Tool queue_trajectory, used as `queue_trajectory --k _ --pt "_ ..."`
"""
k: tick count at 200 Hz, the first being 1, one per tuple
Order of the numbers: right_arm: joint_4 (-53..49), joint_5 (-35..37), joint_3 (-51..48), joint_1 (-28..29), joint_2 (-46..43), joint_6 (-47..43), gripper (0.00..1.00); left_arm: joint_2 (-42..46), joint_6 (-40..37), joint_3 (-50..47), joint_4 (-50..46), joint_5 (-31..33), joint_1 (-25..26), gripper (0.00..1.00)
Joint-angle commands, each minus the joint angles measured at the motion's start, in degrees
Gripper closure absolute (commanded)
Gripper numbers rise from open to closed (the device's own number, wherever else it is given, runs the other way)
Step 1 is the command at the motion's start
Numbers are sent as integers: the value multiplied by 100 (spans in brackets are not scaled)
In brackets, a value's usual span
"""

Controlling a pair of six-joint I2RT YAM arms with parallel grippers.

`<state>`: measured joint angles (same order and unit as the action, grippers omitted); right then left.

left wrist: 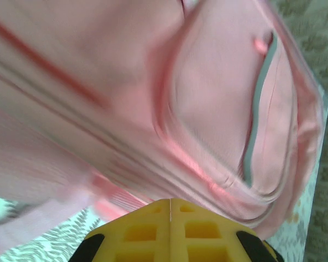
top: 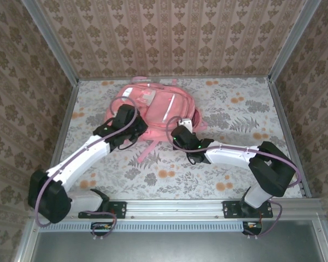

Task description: Pack the student bag

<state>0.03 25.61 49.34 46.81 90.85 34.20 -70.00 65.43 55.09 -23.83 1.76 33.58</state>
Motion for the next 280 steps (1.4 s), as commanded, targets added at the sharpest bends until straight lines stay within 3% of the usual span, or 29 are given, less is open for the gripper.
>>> queue_trajectory --k 1,31,58,69,91,113,147,186,231,256,280 --pt "-531 342 -244 -347 -179 -124 100 488 -265 -241 -328 418 -291 100" --pt "-514 -96 -260 -459 -199 -359 100 907 -412 -598 -577 329 -566 100" --pt "-463 -610 -208 -410 -239 -465 100 1077 -531 -839 -504 -190 -708 100" --pt "-453 -708 -184 -361 -252 -513 100 1044 -418 -951 -385 -540 -704 86" --pt "-482 -854 -129 -289 -243 -547 100 1019 125 -1408 428 -1033 -312 73" --pt "-457 -915 -114 -201 -234 -537 100 909 586 -1686 1281 -872 260 49" --pt "-342 -951 -168 -159 -227 -467 100 244 1042 -1748 2406 -572 918 34" --pt "-302 -1078 -214 -146 -240 -442 100 -900 1718 -1963 4249 -28 1568 32" --pt "-223 -1207 -223 -137 -236 -422 100 -1664 1691 -1483 4454 588 1959 30" --pt "-187 -1300 -219 -138 -214 -406 100 -2186 1973 -1445 4685 630 1976 42" --pt "-186 -1366 -216 -137 -241 -369 100 -2449 2099 -1460 4678 749 1894 63"
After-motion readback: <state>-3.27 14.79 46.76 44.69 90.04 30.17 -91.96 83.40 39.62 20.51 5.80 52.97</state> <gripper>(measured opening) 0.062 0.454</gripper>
